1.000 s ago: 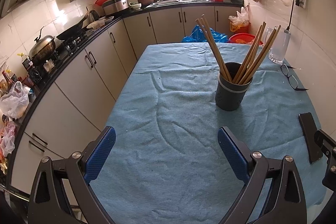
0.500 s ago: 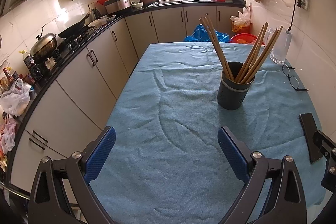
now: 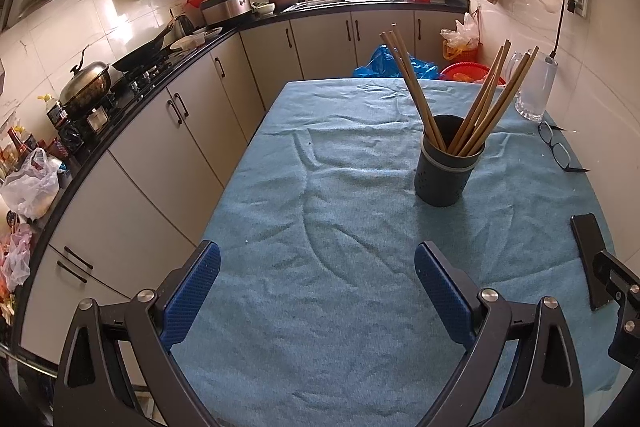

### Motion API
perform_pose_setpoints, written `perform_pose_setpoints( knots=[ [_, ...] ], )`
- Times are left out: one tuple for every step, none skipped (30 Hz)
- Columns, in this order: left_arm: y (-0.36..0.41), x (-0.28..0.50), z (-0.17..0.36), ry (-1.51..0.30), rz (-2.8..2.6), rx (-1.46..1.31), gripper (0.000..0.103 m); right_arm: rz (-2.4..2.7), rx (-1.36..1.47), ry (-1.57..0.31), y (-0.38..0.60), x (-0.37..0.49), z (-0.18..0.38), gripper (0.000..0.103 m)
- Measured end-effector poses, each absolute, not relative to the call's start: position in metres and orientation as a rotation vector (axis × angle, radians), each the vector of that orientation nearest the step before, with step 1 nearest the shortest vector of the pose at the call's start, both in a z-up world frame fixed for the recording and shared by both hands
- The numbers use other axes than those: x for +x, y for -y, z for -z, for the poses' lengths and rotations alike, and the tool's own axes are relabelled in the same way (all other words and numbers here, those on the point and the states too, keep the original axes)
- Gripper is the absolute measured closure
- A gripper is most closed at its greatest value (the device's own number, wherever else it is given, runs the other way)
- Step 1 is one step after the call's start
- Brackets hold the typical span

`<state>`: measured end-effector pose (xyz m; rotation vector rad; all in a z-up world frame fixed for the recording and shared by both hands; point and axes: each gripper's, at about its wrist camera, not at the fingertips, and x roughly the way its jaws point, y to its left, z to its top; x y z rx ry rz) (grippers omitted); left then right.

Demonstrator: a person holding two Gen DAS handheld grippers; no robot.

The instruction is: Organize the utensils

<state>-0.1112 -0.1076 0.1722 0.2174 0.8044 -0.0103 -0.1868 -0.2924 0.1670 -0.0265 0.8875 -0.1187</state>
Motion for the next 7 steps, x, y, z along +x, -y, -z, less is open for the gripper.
perform_pose_setpoints(
  knots=[
    [0.107,-0.112,-0.172,-0.807,0.011,0.217,0.006,0.118,-0.027,-0.889,0.293,-0.187,-0.167,0.01],
    [0.108,-0.113,-0.171,-0.809,0.01,0.219,0.006,0.116,-0.026,-0.891,0.293,-0.187,-0.166,0.01],
    [0.108,-0.115,-0.171,-0.808,0.011,0.218,0.006,0.114,-0.024,-0.894,0.293,-0.186,-0.165,0.01],
    [0.107,-0.115,-0.169,-0.808,0.012,0.21,0.006,0.11,-0.016,-0.902,0.295,-0.186,-0.162,0.009],
    [0.104,-0.115,-0.168,-0.812,0.017,0.195,0.006,0.101,0.002,-0.915,0.298,-0.185,-0.158,0.007],
    [0.101,-0.113,-0.165,-0.827,0.028,0.177,0.006,0.092,0.021,-0.927,0.301,-0.184,-0.155,0.006],
    [0.1,-0.11,-0.161,-0.846,0.034,0.164,0.006,0.081,0.055,-0.942,0.308,-0.182,-0.144,0.006]
  ],
)
